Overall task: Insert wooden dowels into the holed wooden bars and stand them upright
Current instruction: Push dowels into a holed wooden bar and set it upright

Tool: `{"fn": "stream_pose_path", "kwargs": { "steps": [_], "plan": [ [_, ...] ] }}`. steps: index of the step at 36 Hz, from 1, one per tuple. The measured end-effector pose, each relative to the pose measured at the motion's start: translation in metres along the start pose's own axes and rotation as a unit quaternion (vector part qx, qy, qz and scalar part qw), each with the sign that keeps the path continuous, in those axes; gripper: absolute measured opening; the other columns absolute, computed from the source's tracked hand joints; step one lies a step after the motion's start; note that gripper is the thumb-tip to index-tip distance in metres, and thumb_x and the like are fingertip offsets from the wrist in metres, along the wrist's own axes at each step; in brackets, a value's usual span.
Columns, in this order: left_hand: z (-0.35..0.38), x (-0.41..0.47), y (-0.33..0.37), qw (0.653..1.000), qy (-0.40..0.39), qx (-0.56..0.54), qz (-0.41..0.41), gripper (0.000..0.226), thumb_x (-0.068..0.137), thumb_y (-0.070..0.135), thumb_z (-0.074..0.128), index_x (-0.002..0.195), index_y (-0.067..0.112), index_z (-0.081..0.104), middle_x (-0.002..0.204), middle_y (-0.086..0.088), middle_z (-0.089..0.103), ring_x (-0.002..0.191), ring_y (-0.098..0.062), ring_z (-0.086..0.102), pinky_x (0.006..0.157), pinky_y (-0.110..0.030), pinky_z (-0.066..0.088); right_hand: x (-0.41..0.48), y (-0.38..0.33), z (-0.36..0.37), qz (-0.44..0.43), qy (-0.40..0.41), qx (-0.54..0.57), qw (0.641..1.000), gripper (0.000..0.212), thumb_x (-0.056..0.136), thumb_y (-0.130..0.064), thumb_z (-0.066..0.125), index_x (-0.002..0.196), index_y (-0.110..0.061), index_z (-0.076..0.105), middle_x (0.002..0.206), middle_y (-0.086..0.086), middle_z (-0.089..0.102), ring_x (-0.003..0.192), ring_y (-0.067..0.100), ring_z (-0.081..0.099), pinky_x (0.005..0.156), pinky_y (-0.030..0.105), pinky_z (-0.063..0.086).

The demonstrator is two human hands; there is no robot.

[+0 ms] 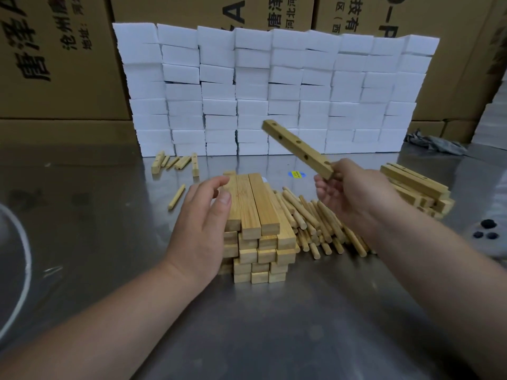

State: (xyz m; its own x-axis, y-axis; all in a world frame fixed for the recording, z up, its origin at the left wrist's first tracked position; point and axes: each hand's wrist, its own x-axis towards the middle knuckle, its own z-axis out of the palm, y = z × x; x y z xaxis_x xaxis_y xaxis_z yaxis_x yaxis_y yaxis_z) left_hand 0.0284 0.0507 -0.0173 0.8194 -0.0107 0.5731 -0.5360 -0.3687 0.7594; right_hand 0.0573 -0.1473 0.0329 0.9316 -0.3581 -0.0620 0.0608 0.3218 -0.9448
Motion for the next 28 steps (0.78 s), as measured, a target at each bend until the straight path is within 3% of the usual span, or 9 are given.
{"fn": "stream_pose_path", "kwargs": {
  "steps": [3, 9, 12, 14, 16, 18, 24, 28],
  "plan": [
    [0.000, -0.001, 0.000, 1.000, -0.005, 0.016, 0.014, 0.038, 0.082, 0.047, 0.026, 0.115, 0.038, 0.043, 0.114, 0.026, 0.043, 0.108, 0.022, 0.035, 0.086, 0.005, 0.023, -0.007, 0.010, -0.002, 0.008, -0.033, 0.025, 0.999, 0.024, 0.094, -0.013, 0.044, 0.079, 0.001, 0.057, 0.059, 0.009, 0.064, 0.043, 0.007, 0.060, 0.044, 0.017, 0.047],
    [0.001, -0.002, 0.001, 1.000, -0.005, 0.021, 0.005, 0.039, 0.079, 0.046, 0.029, 0.115, 0.039, 0.042, 0.114, 0.031, 0.041, 0.106, 0.027, 0.033, 0.081, 0.008, 0.024, -0.013, 0.012, -0.010, -0.011, -0.027, 0.050, 0.998, 0.023, 0.092, -0.010, 0.038, 0.085, -0.002, 0.058, 0.054, 0.004, 0.066, 0.041, 0.006, 0.056, 0.042, 0.016, 0.046],
    [0.000, -0.001, 0.002, 1.000, 0.008, 0.015, -0.014, 0.038, 0.079, 0.048, 0.032, 0.114, 0.040, 0.045, 0.114, 0.028, 0.044, 0.112, 0.016, 0.036, 0.082, -0.001, 0.030, -0.016, 0.018, -0.008, -0.004, -0.034, 0.072, 0.997, 0.023, 0.092, -0.008, 0.036, 0.098, -0.011, 0.057, 0.051, 0.003, 0.064, 0.038, 0.005, 0.050, 0.040, 0.016, 0.043],
    [0.000, 0.000, 0.002, 0.999, 0.026, 0.005, -0.038, 0.025, 0.087, 0.044, 0.039, 0.111, 0.040, 0.047, 0.115, 0.022, 0.048, 0.111, 0.010, 0.041, 0.080, -0.008, 0.032, -0.019, 0.021, -0.006, 0.006, -0.054, 0.096, 0.994, 0.023, 0.092, -0.007, 0.036, 0.104, -0.012, 0.055, 0.052, 0.005, 0.064, 0.039, 0.006, 0.050, 0.041, 0.016, 0.044],
    [-0.001, 0.001, 0.002, 0.998, 0.041, -0.003, -0.054, 0.016, 0.093, 0.034, 0.041, 0.107, 0.041, 0.047, 0.116, 0.016, 0.049, 0.107, 0.009, 0.042, 0.078, -0.010, 0.031, -0.021, 0.023, -0.005, 0.003, -0.075, 0.098, 0.992, 0.021, 0.093, -0.008, 0.037, 0.101, -0.012, 0.056, 0.055, 0.005, 0.066, 0.039, 0.006, 0.050, 0.042, 0.015, 0.045],
    [-0.003, 0.000, 0.004, 0.997, 0.044, -0.008, -0.062, 0.015, 0.090, 0.038, 0.043, 0.105, 0.042, 0.046, 0.117, 0.017, 0.049, 0.104, 0.014, 0.041, 0.077, -0.009, 0.031, -0.022, 0.023, -0.005, -0.022, -0.090, 0.085, 0.992, 0.020, 0.092, -0.008, 0.038, 0.098, -0.012, 0.057, 0.058, 0.004, 0.067, 0.041, 0.004, 0.050, 0.043, 0.016, 0.045],
    [-0.003, -0.005, 0.010, 0.997, 0.009, 0.065, -0.043, 0.054, 0.079, 0.052, 0.041, 0.126, 0.027, 0.047, 0.123, 0.013, 0.047, 0.113, -0.002, 0.043, 0.093, -0.027, 0.036, -0.029, 0.020, -0.008, -0.108, -0.117, -0.014, 0.987, 0.029, 0.079, 0.004, 0.039, 0.080, -0.011, 0.064, 0.060, -0.001, 0.067, 0.048, 0.005, 0.054, 0.047, 0.019, 0.046],
    [-0.003, -0.006, 0.013, 0.995, -0.002, 0.091, -0.046, 0.062, 0.072, 0.050, 0.042, 0.129, 0.025, 0.047, 0.123, 0.010, 0.047, 0.115, -0.007, 0.045, 0.098, -0.038, 0.041, -0.029, 0.019, -0.009, -0.119, -0.118, -0.039, 0.985, 0.035, 0.077, 0.006, 0.035, 0.083, -0.012, 0.064, 0.067, 0.005, 0.060, 0.053, 0.012, 0.052, 0.048, 0.022, 0.045]
  ]
}}
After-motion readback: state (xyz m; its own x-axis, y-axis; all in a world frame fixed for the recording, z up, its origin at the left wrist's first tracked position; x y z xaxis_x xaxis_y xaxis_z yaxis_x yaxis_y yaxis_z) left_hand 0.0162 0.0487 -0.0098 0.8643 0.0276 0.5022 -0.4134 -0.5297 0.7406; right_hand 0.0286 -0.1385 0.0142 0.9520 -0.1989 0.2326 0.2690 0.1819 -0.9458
